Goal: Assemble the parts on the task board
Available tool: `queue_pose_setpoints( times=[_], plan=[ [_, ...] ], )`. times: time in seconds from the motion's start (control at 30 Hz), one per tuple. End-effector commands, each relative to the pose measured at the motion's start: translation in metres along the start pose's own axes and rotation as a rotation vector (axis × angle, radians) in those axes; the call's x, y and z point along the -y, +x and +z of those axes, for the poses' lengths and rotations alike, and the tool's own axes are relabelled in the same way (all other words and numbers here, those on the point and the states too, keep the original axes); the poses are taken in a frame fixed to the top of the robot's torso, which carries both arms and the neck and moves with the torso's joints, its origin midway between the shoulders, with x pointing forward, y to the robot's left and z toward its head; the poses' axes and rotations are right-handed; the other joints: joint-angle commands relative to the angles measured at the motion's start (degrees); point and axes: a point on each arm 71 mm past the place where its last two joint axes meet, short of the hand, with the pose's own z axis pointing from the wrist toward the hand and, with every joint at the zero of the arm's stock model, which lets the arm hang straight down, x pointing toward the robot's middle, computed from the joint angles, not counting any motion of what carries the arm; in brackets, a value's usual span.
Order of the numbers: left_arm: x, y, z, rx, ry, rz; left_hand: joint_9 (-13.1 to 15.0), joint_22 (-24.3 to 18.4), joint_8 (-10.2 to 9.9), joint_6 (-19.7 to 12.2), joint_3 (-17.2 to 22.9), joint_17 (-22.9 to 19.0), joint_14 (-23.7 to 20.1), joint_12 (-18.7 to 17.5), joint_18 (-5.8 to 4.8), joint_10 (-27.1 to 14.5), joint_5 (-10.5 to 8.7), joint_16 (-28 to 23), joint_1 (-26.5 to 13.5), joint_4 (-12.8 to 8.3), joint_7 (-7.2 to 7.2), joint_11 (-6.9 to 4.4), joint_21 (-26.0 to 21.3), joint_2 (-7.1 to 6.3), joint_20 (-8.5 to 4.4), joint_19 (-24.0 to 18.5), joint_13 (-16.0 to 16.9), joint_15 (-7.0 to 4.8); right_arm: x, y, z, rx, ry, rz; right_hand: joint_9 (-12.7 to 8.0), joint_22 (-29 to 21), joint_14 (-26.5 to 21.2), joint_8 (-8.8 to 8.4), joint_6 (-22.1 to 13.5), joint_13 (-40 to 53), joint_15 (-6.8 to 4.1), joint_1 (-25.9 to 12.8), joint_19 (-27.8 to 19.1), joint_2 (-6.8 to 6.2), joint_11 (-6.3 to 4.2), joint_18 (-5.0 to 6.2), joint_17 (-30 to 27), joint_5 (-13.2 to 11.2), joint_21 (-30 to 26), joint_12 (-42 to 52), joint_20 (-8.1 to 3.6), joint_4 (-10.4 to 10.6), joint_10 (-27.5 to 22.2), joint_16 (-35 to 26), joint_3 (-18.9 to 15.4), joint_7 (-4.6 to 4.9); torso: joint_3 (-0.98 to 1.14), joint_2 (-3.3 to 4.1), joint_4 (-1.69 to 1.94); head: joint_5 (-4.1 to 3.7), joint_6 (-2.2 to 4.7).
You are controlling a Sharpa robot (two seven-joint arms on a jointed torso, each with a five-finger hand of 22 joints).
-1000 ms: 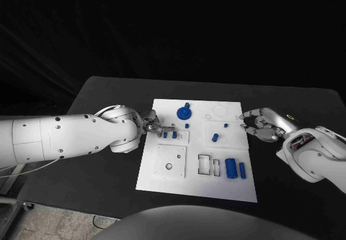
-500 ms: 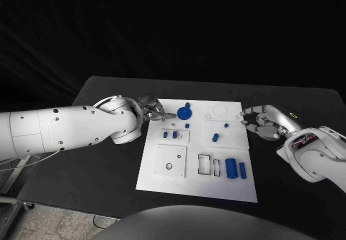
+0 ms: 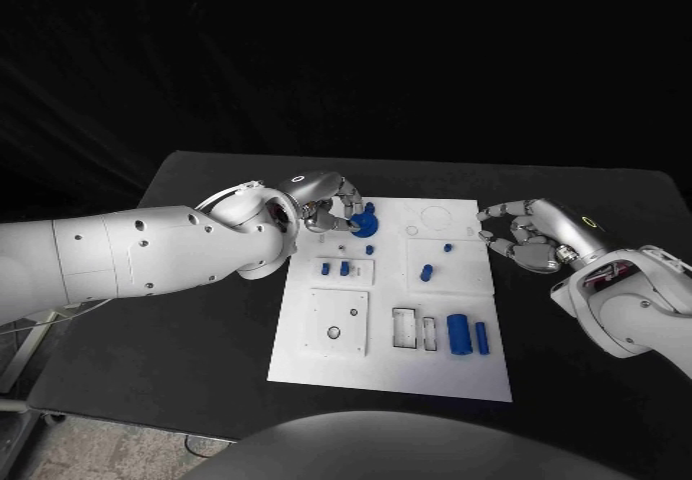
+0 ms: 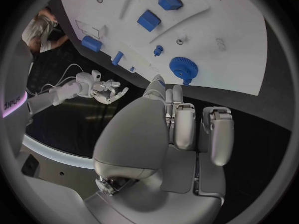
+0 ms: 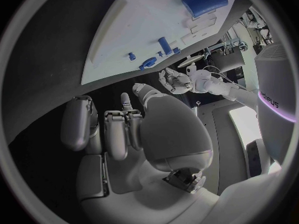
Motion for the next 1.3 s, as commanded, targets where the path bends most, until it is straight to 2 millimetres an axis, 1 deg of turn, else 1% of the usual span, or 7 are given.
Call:
queue_pose_setpoints(
  times=[0.03,0.13,0.3,0.67,0.93,1.07,1.3],
  plan=[
    [0.015,0.005,0.001,-0.008,0.203,0.202,-2.7,15.1,-1.8,0.0,0.8,2.1,-0.2,-2.4,-0.87,-1.6,-1.12,-1.8,0.2,0.0,-1.26,-0.11,0.1,-1.08,-0.62,6.0,-3.0,-0.43,-0.002,-0.001,-0.001,0.015,-0.023,0.006,-0.1,9.0,5.1,0.08,0.5,12.0,-0.01,-0.4,-0.4,-0.33,0.07,1.03,12.2,0.3,-0.5,-0.5,-0.08,0.1,1.3,-0.3,0.4,0.09,-0.02,0.34,-0.3,-0.19,0.0],
    [0.018,0.011,0.002,-0.032,0.235,0.259,-6.2,15.1,-3.5,1.2,2.4,0.2,0.0,-4.1,-0.87,-1.4,-2.0,-3.2,0.3,0.0,-1.68,-0.53,0.1,-2.43,-1.12,6.0,-6.9,-1.13,-0.002,-0.002,-0.001,0.014,-0.022,0.007,-0.1,9.0,5.1,0.05,0.5,11.7,-0.02,-0.4,-0.4,-0.39,0.07,1.05,12.1,0.4,-0.6,-1.0,-0.1,0.1,0.8,-0.5,0.5,0.1,0.0,0.54,-0.4,-0.21,0.0],
    [0.023,0.016,0.004,-0.05,0.281,0.324,-9.0,15.1,-4.3,2.9,4.4,-0.5,0.2,-4.4,-0.87,-0.6,-2.36,-3.5,0.4,-0.1,-2.03,-1.18,0.1,-3.6,-1.33,6.0,-10.0,-1.5,-0.002,-0.002,-0.002,0.01,-0.018,0.007,-0.1,8.9,5.0,0.01,0.5,11.4,-0.02,-0.3,-0.5,-0.44,0.07,1.09,12.0,0.5,-0.8,-1.6,-0.11,0.0,0.4,-0.7,0.6,0.12,0.01,0.81,-0.47,-0.22,0.0],
    [0.027,0.021,0.007,-0.072,0.29,0.356,-11.4,15.1,-4.0,5.9,6.4,-1.1,0.2,-1.9,-0.87,2.1,-2.5,-3.4,-1.1,-0.1,-1.43,-1.3,0.1,-4.11,-1.46,6.0,-10.9,-1.59,-0.001,-0.001,-0.002,-0.001,-0.008,0.011,-0.2,8.7,4.9,-0.06,0.5,11.0,-0.02,-0.2,-0.7,-0.44,0.09,1.21,11.6,0.6,-1.5,-2.2,-0.12,0.0,0.0,-1.2,0.9,0.17,0.03,0.63,-0.51,-0.18,0.0],
    [0.028,0.026,0.008,-0.089,0.288,0.359,-12.4,15.1,-3.9,7.2,7.8,-1.7,-0.1,0.0,-0.87,3.5,-0.67,-3.6,-0.7,-0.2,-1.36,-1.46,0.1,-4.27,-1.49,6.0,-10.6,-1.65,0.0,-0.001,-0.002,-0.008,0.0,0.011,-0.3,8.6,4.8,-0.1,0.5,10.9,-0.01,-0.2,-0.8,-0.46,0.1,1.26,11.4,0.7,-1.8,-2.3,-0.12,-0.1,-0.1,-1.5,1.0,0.2,-0.02,0.63,-0.43,-0.38,0.0],
    [0.029,0.029,0.01,-0.099,0.284,0.363,-12.8,15.1,-3.9,7.7,8.6,-2.1,-0.2,0.2,-0.87,3.5,0.31,-3.9,-0.5,-0.2,-1.21,-1.5,0.1,-4.38,-1.5,6.0,-10.7,-1.67,0.001,-0.001,-0.002,-0.012,0.003,0.012,-0.3,8.6,4.8,-0.12,0.5,10.8,-0.01,-0.2,-0.8,-0.47,0.11,1.31,11.3,0.7,-2.1,-2.5,-0.12,-0.1,-0.1,-1.6,1.1,0.21,0.03,0.6,-0.43,-0.13,0.0],
    [0.031,0.034,0.014,-0.111,0.279,0.365,-13.4,15.1,-3.8,8.4,9.7,-2.7,-0.6,0.6,-0.87,3.6,1.77,-4.3,-0.6,-0.2,-1.2,-1.32,0.1,-4.37,-1.44,6.0,-10.9,-1.57,0.001,0.0,-0.002,-0.017,0.006,0.013,-0.3,8.5,4.8,-0.14,0.5,10.8,0.0,-0.2,-0.9,-0.48,0.12,1.34,11.3,0.7,-2.2,-2.6,-0.12,-0.1,-0.2,-1.8,1.1,0.21,-0.01,0.57,-0.35,-0.04,0.0]
  ],
)
